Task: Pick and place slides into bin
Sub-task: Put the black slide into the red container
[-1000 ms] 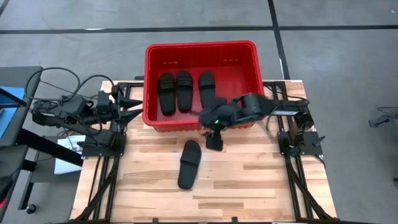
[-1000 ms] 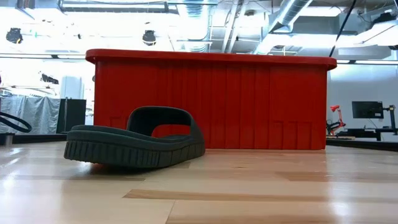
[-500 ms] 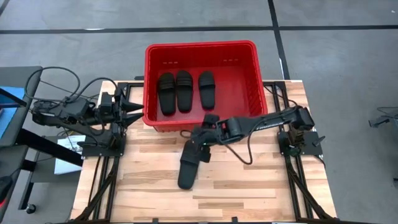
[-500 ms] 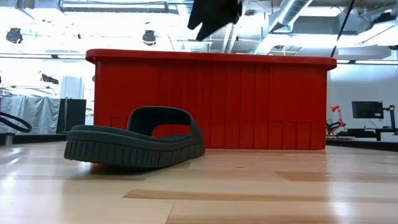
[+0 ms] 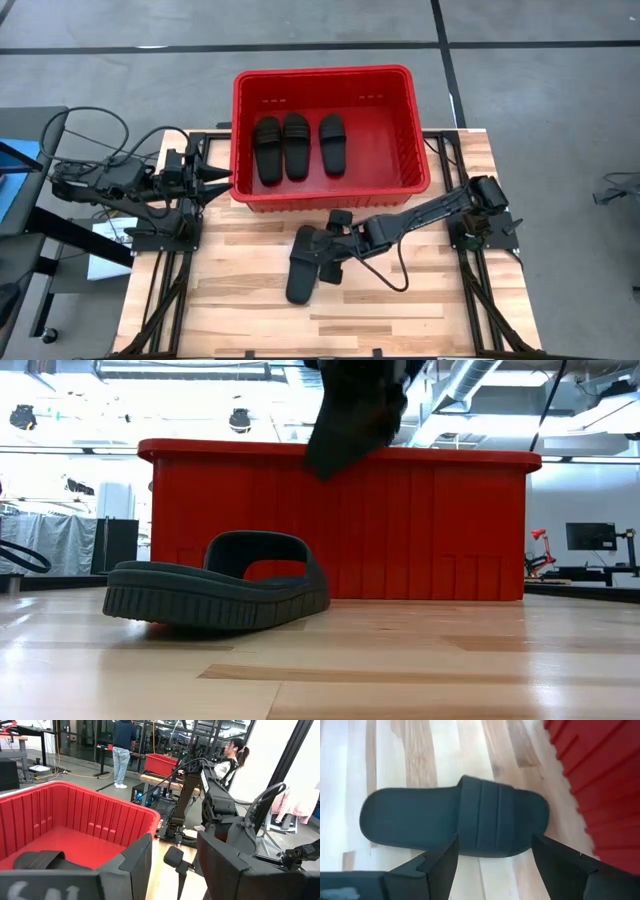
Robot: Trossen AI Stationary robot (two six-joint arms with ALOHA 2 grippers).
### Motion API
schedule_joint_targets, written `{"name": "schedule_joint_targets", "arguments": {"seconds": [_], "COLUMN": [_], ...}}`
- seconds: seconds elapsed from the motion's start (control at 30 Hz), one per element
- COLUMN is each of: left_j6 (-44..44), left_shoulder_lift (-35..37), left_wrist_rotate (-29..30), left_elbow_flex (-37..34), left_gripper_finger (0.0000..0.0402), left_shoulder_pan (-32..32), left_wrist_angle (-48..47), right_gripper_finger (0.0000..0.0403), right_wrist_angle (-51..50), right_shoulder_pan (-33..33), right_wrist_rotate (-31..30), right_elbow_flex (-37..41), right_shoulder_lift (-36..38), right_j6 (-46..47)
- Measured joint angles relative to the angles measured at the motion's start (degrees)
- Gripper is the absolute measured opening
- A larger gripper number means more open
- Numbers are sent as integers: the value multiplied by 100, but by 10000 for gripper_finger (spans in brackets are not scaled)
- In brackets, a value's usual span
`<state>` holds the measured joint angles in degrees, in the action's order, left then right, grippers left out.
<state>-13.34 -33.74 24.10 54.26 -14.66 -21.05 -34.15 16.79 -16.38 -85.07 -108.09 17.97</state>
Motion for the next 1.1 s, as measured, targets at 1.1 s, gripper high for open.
{"name": "schedule_joint_targets", "arguments": {"seconds": [1.1], "left_j6": [-382], "left_shoulder_lift": [0], "left_wrist_rotate": [9], "left_elbow_flex": [0], "left_gripper_finger": [146], "left_shoulder_pan": [0], "left_wrist_angle": [-14], "right_gripper_finger": [244], "right_wrist_angle": [2053], "right_shoulder_pan": [86], "right_wrist_rotate": [431], "right_elbow_flex": [1166], "right_shoulder_lift": [0], "right_j6": [-43]}}
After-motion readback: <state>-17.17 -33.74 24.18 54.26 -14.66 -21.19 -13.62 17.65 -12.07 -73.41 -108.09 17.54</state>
